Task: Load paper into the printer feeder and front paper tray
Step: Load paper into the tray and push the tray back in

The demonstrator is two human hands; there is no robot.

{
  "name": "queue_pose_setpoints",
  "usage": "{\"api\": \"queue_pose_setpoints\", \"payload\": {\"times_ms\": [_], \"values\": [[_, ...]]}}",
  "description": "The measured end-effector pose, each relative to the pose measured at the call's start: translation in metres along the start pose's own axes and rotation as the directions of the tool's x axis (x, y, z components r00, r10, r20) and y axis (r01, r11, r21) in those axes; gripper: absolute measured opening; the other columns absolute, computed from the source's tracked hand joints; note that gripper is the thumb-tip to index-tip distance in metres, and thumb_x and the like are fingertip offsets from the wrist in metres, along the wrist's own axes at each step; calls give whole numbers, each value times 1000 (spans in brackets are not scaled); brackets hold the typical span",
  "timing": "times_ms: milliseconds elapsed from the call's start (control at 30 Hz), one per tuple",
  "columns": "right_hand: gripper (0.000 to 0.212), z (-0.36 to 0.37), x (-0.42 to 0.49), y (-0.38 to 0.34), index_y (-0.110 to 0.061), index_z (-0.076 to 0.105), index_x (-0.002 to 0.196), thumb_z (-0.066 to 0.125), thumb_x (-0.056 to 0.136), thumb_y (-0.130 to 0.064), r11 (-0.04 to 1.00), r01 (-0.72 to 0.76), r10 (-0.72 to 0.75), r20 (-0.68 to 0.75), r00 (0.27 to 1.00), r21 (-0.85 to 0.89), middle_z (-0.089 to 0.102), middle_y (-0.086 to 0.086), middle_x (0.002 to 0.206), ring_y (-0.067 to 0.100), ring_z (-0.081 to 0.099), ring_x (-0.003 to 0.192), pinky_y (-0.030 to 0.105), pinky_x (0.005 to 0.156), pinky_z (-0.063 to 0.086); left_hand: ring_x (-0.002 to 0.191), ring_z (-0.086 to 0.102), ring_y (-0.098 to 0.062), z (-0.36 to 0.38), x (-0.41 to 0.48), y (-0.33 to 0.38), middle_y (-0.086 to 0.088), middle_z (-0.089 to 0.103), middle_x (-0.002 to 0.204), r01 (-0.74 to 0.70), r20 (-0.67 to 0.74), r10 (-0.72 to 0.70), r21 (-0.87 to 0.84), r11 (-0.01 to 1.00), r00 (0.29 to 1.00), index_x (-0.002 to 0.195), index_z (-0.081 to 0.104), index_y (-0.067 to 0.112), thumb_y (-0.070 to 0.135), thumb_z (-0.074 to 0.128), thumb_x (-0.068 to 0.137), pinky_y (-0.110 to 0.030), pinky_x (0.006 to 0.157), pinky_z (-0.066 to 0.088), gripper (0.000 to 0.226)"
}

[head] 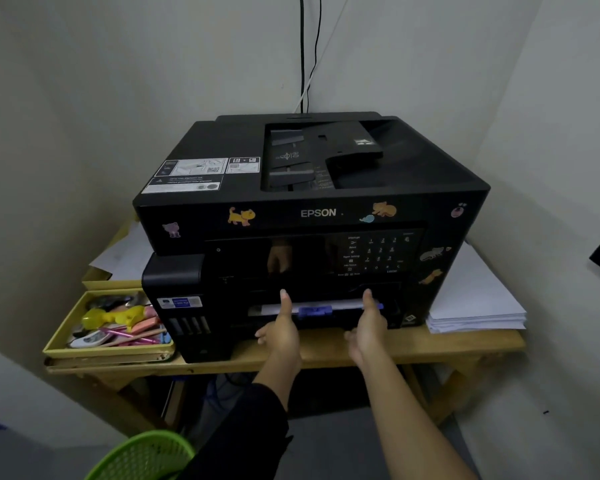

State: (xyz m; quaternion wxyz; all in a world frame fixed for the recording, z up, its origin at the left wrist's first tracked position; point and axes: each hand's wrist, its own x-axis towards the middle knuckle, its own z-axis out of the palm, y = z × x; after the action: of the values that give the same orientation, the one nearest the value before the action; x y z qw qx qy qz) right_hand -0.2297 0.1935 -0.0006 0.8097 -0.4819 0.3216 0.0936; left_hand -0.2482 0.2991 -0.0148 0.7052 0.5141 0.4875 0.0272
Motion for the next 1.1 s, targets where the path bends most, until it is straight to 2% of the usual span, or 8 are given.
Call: {"api": "queue_pose_setpoints", "payload": {"times_ms": [133, 300, 433, 500, 600, 733, 900, 1100], "values": [[67, 11, 7, -3, -9, 36, 143, 60, 88, -40, 999, 16, -18, -56, 998, -33, 50, 9, 136, 26, 49, 120, 39, 106, 36, 142, 27, -35, 10, -10, 7, -12, -1, 161, -39, -137, 33, -38, 999, 990, 150, -8, 1, 63, 49, 84, -46, 113, 27, 107], [49, 15, 16, -6, -8, 52, 128, 63, 88, -35, 999, 41, -41, -91, 995, -8, 62, 8, 122, 25, 58, 112, 38, 103, 44, 140, 32, -35, 19, -6, 10, -15, 0, 161, -28, -191, 31, 17, 999, 981, 149, -8, -2, 61, 47, 86, -41, 111, 31, 105], [52, 16, 22, -5, -8, 53, 125, 64, 86, -39, 998, 62, -62, -117, 991, -4, 64, 8, 111, 12, 54, 71, 24, 63, 43, 140, 31, -37, 24, -4, 4, -16, -3, 160, -63, -177, 66, 24, 998, 982, 148, -12, -2, 64, 48, 85, -42, 111, 32, 109], [51, 17, 23, -7, -7, 54, 123, 64, 86, -40, 998, 64, -65, -125, 990, -15, 64, 8, 110, 9, 49, 64, 23, 60, 41, 140, 32, -37, 23, 3, 6, -18, 2, 160, -64, -167, 68, 28, 998, 984, 149, -9, -3, 63, 47, 85, -41, 110, 33, 108], [36, 20, 32, -20, -8, 57, 113, 61, 89, -35, 1000, 9, -8, -42, 999, 10, 63, 5, 100, 19, 63, 91, 35, 80, 55, 136, 39, -35, 18, 26, 18, -20, 27, 154, -38, -96, 37, -10, 999, 995, 149, 15, -2, 69, 50, 79, -43, 112, 35, 106], [25, 27, 46, -21, -10, 58, 102, 57, 91, -32, 1000, 18, -20, -63, 998, -21, 58, 1, 81, 9, 47, 56, 20, 42, 37, 139, 34, -35, 23, 29, 25, -20, 20, 156, -57, -99, 56, -7, 998, 994, 150, 3, -3, 60, 52, 85, -41, 115, 32, 103], [36, 28, 43, -19, -6, 57, 115, 57, 91, -33, 986, 56, -75, -113, 991, -158, 63, 7, 107, 20, 59, 89, 34, 81, 51, 145, 21, -35, 30, 18, 22, -20, -6, 159, -105, -110, 119, 121, 987, 987, 147, -14, -4, 55, 50, 89, -38, 116, 26, 105], [65, 8, 31, 11, -2, 53, 128, 38, 94, -55, 819, 273, -354, -70, 933, -505, 62, 10, 117, 28, 59, 112, 29, 83, 42, 149, 2, -29, 29, 6, -11, -17, -15, 159, -248, 25, 255, 343, 906, 967, 148, -15, -1, 56, 36, 93, -38, 122, 10, 95]]}}
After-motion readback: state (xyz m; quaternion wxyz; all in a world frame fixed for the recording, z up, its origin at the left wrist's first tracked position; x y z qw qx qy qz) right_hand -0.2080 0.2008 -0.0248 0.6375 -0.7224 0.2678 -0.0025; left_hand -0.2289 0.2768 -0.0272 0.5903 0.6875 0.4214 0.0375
